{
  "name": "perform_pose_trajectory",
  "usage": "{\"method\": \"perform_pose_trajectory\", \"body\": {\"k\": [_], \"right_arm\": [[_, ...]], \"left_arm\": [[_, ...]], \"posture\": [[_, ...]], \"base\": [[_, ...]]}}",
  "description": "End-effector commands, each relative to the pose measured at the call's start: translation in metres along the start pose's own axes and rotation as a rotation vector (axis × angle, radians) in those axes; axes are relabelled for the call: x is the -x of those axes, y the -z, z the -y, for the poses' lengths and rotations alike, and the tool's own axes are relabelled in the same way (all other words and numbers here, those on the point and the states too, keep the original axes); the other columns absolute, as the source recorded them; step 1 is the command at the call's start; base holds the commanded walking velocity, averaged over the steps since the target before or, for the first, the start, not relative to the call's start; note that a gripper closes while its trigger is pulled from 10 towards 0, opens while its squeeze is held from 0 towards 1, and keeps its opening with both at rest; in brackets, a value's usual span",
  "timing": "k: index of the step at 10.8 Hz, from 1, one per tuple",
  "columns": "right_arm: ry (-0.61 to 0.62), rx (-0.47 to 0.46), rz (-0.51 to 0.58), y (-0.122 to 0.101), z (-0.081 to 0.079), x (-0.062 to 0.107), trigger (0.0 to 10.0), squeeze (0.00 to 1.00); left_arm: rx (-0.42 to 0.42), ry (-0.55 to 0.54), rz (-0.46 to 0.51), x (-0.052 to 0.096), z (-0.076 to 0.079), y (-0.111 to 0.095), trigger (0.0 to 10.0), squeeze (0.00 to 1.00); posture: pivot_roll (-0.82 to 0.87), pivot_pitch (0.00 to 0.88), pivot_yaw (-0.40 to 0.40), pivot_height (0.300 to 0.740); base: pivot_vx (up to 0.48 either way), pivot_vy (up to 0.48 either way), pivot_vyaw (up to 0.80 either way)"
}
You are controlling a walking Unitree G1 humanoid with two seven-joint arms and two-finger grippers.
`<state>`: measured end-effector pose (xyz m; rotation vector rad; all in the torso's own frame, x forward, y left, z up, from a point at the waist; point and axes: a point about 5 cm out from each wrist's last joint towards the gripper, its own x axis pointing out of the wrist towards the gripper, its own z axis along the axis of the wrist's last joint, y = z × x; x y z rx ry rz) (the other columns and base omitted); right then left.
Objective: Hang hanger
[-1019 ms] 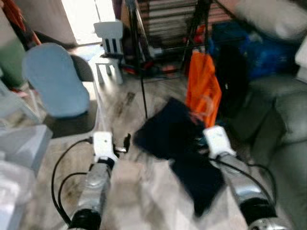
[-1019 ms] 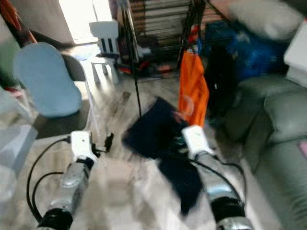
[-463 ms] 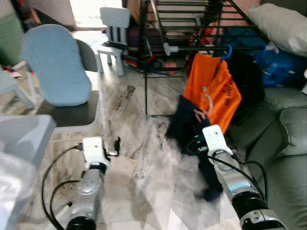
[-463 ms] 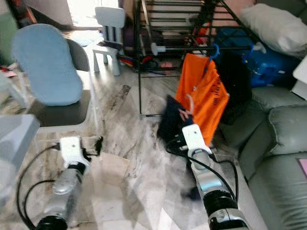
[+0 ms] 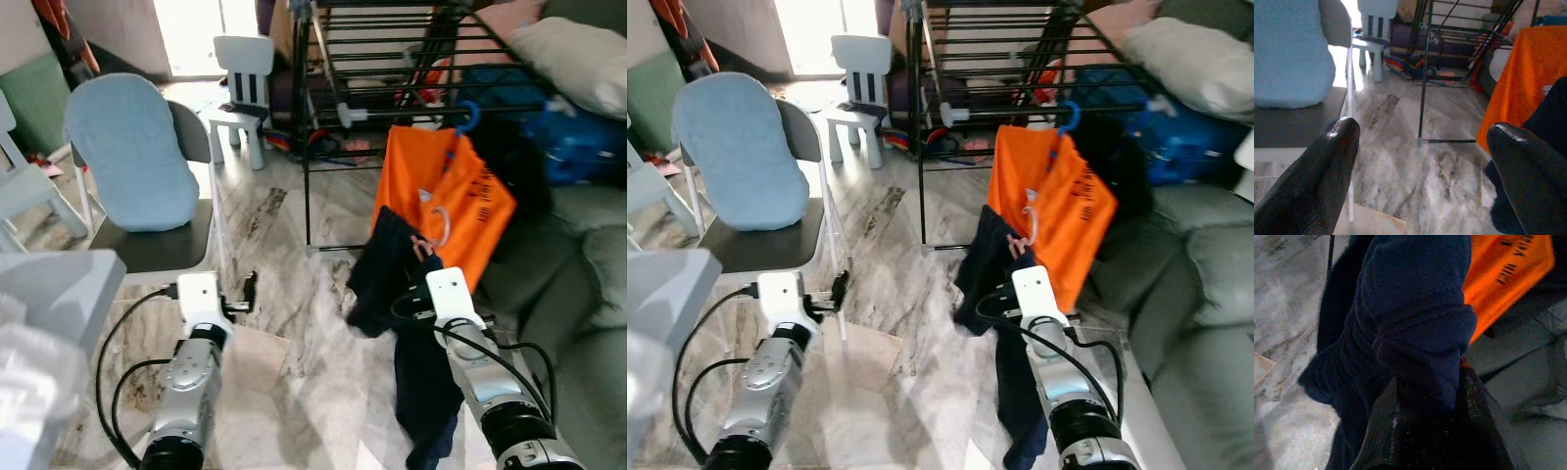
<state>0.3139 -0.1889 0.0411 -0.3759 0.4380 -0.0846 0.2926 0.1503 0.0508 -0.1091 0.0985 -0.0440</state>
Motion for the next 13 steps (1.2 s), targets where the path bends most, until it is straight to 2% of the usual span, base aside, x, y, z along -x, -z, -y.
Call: {"method": "perform_pose_trajectory", "body": {"k": [1, 6, 7, 8, 9, 13], "right_arm": [[0.017, -0.028, 0.081, -0.021, 0.007, -0.003, 10.0, 0.0], [0.0, -0.036, 0.098, -0.024, 0.007, -0.003, 10.0, 0.0], [-0.049, 0.001, 0.12, -0.027, 0.003, -0.003, 10.0, 0.0], [-0.083, 0.035, 0.131, -0.029, -0.001, -0.003, 10.0, 0.0], [-0.099, 0.022, 0.13, -0.03, -0.002, -0.003, 10.0, 0.0], [-0.193, 0.074, 0.148, -0.034, -0.014, -0.003, 10.0, 0.0]], "left_arm": [[-0.004, 0.011, 0.007, -0.003, 0.0, -0.004, 10.0, 0.0], [0.0, 0.021, 0.003, -0.004, 0.002, -0.004, 10.0, 0.0], [0.002, 0.024, 0.0, -0.005, 0.002, -0.003, 10.0, 0.0], [0.002, 0.024, -0.003, -0.005, 0.002, -0.003, 10.0, 0.0], [0.005, 0.024, -0.005, -0.006, 0.002, -0.003, 10.0, 0.0], [0.008, 0.022, -0.015, -0.006, 0.002, -0.002, 10.0, 0.0]], "posture": [[-0.18, 0.0, 0.002, 0.74], [-0.18, 0.0, 0.007, 0.74], [-0.18, 0.0, 0.01, 0.74], [-0.18, 0.0, 0.01, 0.74], [-0.18, 0.0, 0.01, 0.74], [-0.18, 0.0, 0.013, 0.74]], "base": [[0.469, 0.0, 0.0], [0.466, 0.0, 0.0], [0.435, 0.0, 0.0], [0.394, 0.274, 0.0], [0.349, 0.326, 0.0], [0.299, 0.376, 0.0]]}}
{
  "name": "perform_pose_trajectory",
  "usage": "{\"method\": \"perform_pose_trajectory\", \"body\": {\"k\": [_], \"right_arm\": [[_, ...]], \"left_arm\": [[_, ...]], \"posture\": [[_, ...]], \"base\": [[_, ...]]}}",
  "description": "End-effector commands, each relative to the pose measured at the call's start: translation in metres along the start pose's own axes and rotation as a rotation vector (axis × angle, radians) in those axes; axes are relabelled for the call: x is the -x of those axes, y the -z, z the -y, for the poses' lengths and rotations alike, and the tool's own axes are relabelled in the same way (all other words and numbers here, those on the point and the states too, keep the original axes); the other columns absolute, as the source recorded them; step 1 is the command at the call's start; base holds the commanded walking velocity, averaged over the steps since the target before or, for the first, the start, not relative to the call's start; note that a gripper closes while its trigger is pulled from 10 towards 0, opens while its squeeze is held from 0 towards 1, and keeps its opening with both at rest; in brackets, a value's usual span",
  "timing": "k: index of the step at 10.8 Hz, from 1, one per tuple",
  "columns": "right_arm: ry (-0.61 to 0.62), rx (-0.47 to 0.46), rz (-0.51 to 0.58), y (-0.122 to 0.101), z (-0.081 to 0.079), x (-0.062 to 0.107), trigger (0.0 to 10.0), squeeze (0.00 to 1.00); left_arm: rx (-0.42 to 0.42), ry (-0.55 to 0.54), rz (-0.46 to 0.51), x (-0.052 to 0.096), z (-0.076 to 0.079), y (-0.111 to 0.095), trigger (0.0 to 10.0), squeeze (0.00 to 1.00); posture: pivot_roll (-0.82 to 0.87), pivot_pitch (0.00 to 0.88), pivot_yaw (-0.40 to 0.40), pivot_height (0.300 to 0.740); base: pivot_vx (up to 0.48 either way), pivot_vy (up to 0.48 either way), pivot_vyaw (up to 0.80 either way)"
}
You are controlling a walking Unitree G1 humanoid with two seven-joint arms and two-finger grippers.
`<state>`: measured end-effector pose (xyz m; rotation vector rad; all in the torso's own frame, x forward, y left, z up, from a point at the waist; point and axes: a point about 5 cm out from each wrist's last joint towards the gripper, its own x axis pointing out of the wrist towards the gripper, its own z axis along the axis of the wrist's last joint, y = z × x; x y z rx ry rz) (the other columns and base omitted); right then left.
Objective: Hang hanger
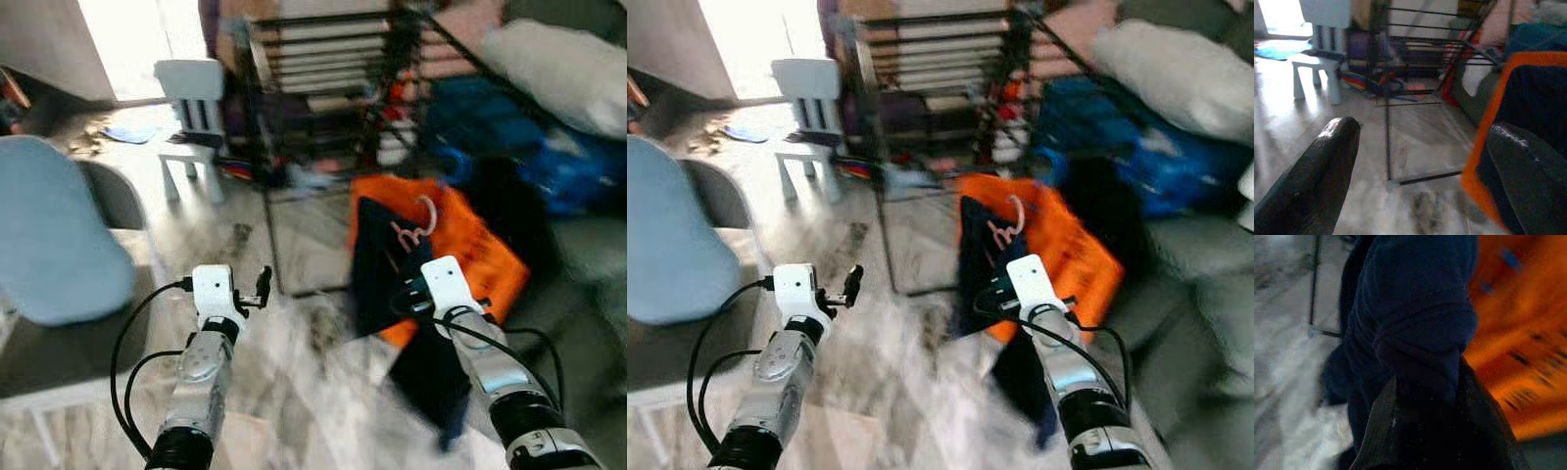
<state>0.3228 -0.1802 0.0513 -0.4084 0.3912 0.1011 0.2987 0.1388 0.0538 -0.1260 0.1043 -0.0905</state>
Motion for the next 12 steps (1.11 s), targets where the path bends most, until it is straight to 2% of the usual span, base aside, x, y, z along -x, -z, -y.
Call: {"method": "perform_pose_trajectory", "body": {"k": [1, 4, 5, 8, 11, 12], "right_arm": [[-0.041, 0.018, 0.066, -0.019, -0.01, -0.004, 10.0, 0.0], [-0.02, 0.023, 0.08, -0.023, -0.006, -0.005, 10.0, 0.0], [0.072, 0.018, 0.093, -0.027, 0.005, -0.007, 10.0, 0.0], [0.162, 0.026, 0.139, -0.037, 0.019, -0.008, 10.0, 0.0], [0.171, 0.011, 0.119, -0.044, 0.025, -0.015, 10.0, 0.0], [0.178, -0.058, 0.07, -0.046, 0.031, -0.019, 10.0, 0.0]], "left_arm": [[-0.01, -0.023, -0.006, 0.001, -0.01, 0.0, 10.0, 0.0], [-0.024, -0.013, -0.012, 0.002, -0.008, 0.001, 10.0, 0.0], [-0.012, -0.01, -0.002, 0.003, -0.006, 0.001, 10.0, 0.0], [0.01, 0.011, 0.012, 0.004, -0.001, 0.0, 10.0, 0.0], [0.014, 0.014, 0.007, 0.004, 0.0, 0.0, 10.0, 0.0], [0.019, 0.017, 0.009, 0.004, 0.001, 0.0, 10.0, 0.0]], "posture": [[-0.18, 0.0, 0.014, 0.74], [-0.18, 0.0, 0.015, 0.74], [-0.18, 0.0, 0.013, 0.74], [-0.17, 0.0, 0.006, 0.74], [-0.17, 0.0, 0.003, 0.74], [-0.17, 0.0, -0.001, 0.74]], "base": [[0.266, 0.398, 0.0], [0.285, 0.386, 0.0], [0.0, 0.0, 0.0], [0.0, 0.0, 0.0], [0.0, 0.0, 0.0], [0.0, 0.0, 0.0]]}}
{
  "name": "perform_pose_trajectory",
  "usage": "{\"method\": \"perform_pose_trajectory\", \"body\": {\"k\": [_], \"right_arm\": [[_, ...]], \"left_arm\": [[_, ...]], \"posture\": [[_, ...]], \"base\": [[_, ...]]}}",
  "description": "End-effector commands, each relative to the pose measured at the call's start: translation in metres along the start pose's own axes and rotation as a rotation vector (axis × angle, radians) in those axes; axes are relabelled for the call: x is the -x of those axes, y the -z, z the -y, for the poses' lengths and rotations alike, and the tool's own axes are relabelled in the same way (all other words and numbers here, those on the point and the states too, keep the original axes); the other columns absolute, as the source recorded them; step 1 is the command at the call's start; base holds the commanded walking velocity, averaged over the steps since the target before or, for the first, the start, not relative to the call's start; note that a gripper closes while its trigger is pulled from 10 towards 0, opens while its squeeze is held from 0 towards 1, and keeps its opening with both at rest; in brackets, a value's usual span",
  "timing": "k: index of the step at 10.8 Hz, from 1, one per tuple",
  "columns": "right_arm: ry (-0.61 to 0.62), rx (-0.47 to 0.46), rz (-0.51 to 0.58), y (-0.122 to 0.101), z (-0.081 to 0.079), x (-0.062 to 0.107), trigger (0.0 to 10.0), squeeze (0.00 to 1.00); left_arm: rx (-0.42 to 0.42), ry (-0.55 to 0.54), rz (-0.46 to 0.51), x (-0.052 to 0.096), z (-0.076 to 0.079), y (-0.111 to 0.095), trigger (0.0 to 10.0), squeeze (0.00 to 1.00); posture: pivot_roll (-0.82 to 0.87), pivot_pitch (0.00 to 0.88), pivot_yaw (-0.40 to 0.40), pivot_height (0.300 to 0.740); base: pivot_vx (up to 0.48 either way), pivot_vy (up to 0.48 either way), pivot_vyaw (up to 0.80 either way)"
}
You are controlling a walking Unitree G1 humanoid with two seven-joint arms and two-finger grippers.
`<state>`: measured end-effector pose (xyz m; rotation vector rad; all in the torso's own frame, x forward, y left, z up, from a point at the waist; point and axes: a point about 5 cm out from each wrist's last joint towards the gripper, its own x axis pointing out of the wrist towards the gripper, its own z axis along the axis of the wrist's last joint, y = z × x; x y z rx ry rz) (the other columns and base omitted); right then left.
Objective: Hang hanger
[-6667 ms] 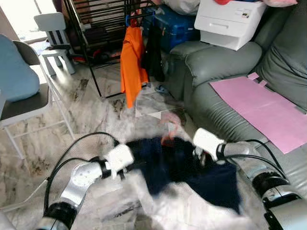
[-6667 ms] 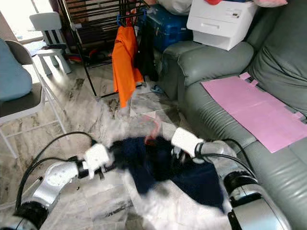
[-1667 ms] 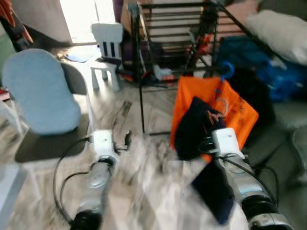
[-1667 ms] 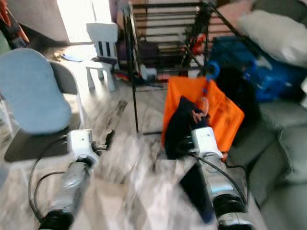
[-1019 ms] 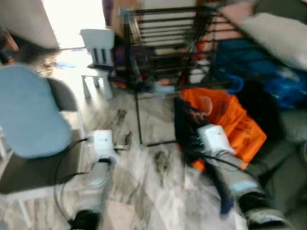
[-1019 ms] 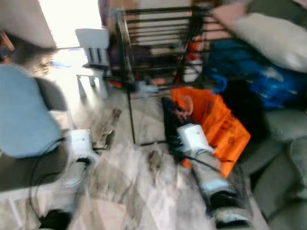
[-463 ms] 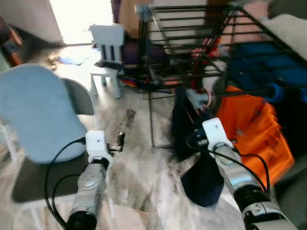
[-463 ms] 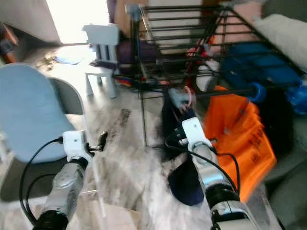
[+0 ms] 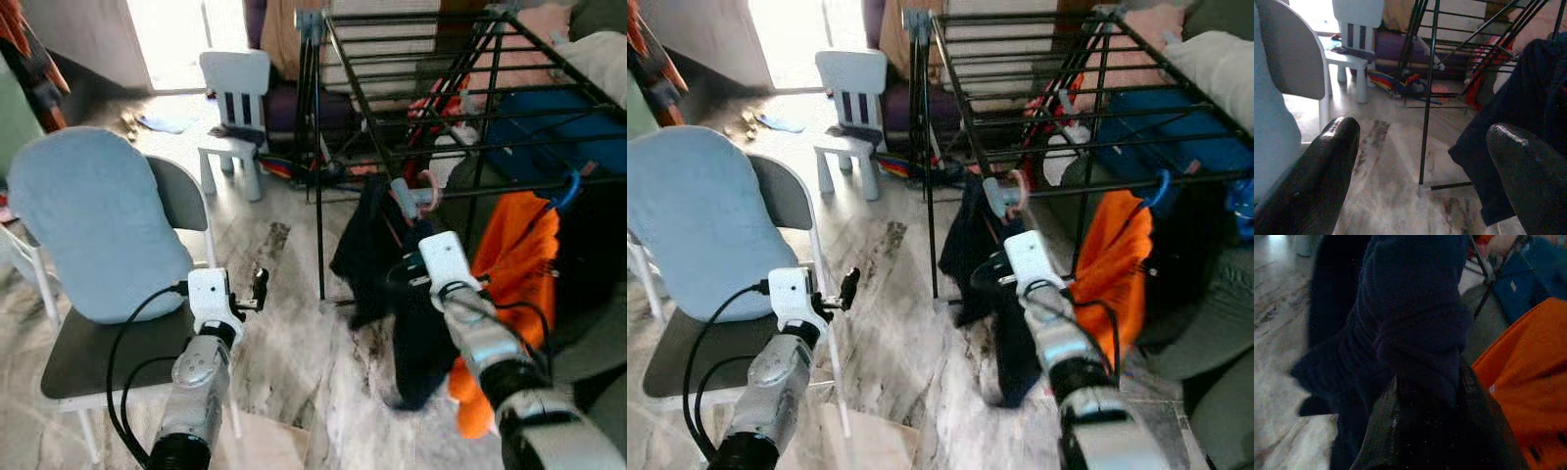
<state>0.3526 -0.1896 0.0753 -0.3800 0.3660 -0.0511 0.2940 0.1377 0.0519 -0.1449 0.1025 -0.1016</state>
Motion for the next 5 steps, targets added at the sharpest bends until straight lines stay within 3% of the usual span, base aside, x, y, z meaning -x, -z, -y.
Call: {"method": "perform_pose_trajectory", "body": {"k": [1, 5], "right_arm": [[0.025, -0.053, 0.027, -0.016, 0.007, -0.004, 10.0, 0.0], [-0.05, -0.12, -0.098, -0.008, 0.001, -0.009, 10.0, 0.0]], "left_arm": [[-0.001, 0.003, 0.004, 0.0, 0.0, -0.002, 10.0, 0.0], [0.011, 0.017, -0.012, 0.0, 0.003, 0.0, 10.0, 0.0]], "posture": [[-0.16, 0.0, -0.002, 0.74], [-0.17, 0.0, 0.006, 0.74]], "base": [[0.0, 0.0, 0.0], [0.0, 0.0, 0.0]]}}
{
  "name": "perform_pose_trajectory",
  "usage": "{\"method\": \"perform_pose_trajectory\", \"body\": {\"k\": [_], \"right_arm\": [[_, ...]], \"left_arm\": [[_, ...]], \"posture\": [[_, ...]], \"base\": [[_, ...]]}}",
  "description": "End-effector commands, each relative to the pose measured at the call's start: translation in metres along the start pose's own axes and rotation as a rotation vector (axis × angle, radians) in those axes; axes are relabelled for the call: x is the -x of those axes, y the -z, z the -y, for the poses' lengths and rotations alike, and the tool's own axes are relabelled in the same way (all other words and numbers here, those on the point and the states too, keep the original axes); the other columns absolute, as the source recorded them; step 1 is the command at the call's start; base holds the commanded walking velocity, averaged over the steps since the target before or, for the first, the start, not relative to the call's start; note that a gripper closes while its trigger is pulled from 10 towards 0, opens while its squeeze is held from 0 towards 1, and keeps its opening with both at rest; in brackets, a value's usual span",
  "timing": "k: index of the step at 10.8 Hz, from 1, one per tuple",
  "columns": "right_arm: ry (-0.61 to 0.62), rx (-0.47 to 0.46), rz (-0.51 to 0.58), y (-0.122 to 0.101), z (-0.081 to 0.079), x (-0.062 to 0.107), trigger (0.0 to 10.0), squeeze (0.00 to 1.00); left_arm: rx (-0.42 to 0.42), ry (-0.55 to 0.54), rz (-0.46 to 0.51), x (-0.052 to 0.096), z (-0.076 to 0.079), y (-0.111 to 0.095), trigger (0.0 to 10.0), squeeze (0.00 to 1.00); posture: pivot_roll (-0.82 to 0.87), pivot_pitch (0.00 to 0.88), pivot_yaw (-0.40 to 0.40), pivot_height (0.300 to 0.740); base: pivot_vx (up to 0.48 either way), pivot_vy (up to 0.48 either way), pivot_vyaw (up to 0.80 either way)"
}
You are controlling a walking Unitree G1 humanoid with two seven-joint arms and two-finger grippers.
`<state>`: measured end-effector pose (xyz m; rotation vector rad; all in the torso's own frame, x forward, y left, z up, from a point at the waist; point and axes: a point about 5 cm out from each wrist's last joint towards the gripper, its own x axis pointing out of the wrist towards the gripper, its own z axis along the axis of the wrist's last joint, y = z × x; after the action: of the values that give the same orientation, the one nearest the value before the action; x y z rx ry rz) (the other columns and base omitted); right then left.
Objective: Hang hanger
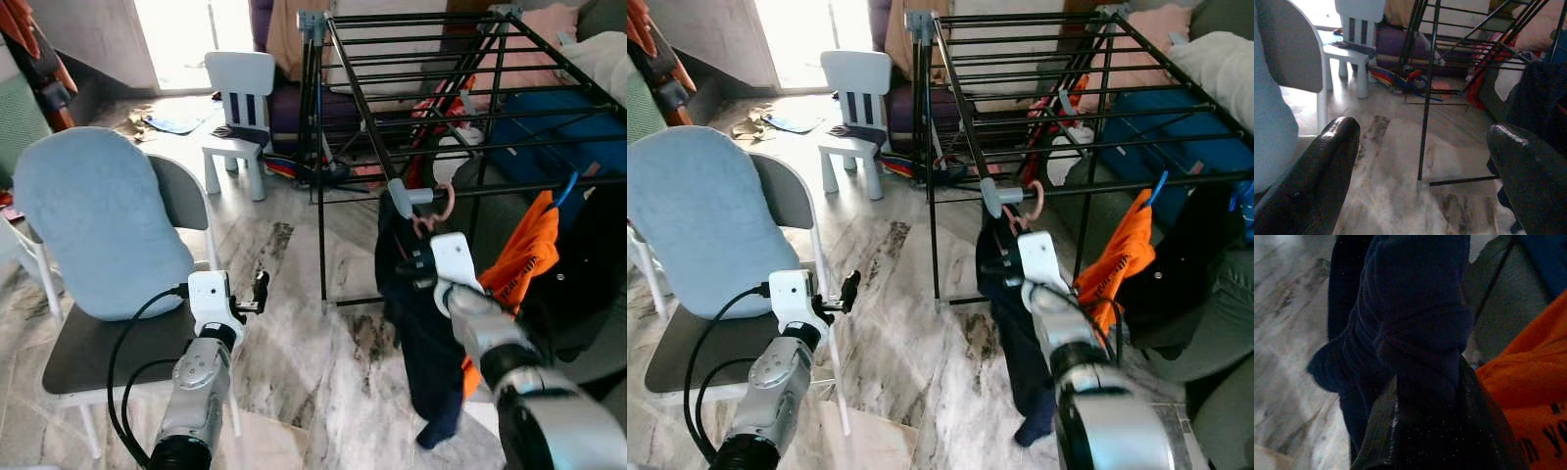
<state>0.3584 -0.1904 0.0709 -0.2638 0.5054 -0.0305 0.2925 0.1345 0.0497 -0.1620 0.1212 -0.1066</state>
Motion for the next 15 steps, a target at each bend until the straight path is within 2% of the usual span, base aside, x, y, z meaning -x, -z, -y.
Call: {"method": "perform_pose_trajectory", "body": {"k": [1, 5, 6, 8, 10, 12, 15], "right_arm": [[-0.027, -0.015, 0.027, -0.015, -0.002, -0.001, 10.0, 0.0], [-0.118, 0.021, 0.031, -0.022, -0.013, -0.002, 10.0, 0.0], [-0.143, 0.013, 0.013, -0.014, -0.018, -0.002, 10.0, 0.11], [-0.13, 0.031, -0.012, -0.001, -0.012, -0.001, 10.0, 1.0], [-0.073, 0.067, -0.003, 0.006, -0.001, 0.0, 10.0, 1.0], [-0.022, 0.101, 0.058, 0.004, 0.009, 0.001, 10.0, 1.0], [-0.012, 0.136, 0.151, -0.003, 0.009, 0.005, 10.0, 1.0]], "left_arm": [[0.0, 0.021, 0.004, -0.002, 0.003, -0.004, 10.0, 0.0], [0.01, 0.02, 0.0, 0.0, 0.004, -0.002, 10.0, 0.0], [0.012, 0.021, -0.003, 0.0, 0.005, -0.002, 10.0, 0.0], [0.013, 0.03, -0.009, -0.001, 0.007, -0.001, 10.0, 0.0], [0.022, 0.042, -0.015, -0.003, 0.01, -0.001, 10.0, 0.0], [0.035, 0.048, -0.013, -0.003, 0.013, -0.002, 10.0, 0.0], [0.002, -0.017, 0.007, 0.0, 0.004, -0.007, 10.0, 0.0]], "posture": [[-0.16, 0.0, 0.003, 0.74], [-0.14, 0.0, -0.009, 0.74], [-0.15, 0.0, -0.007, 0.74], [-0.16, 0.0, -0.005, 0.74], [-0.17, 0.0, -0.006, 0.74], [-0.17, 0.0, -0.003, 0.74], [-0.18, 0.0, -0.008, 0.74]], "base": [[0.0, 0.0, 0.0], [0.0, 0.0, 0.0], [0.0, 0.0, 0.0], [0.0, 0.0, 0.0], [0.0, 0.0, 0.0], [0.0, 0.0, 0.0], [0.0, 0.0, 0.0]]}}
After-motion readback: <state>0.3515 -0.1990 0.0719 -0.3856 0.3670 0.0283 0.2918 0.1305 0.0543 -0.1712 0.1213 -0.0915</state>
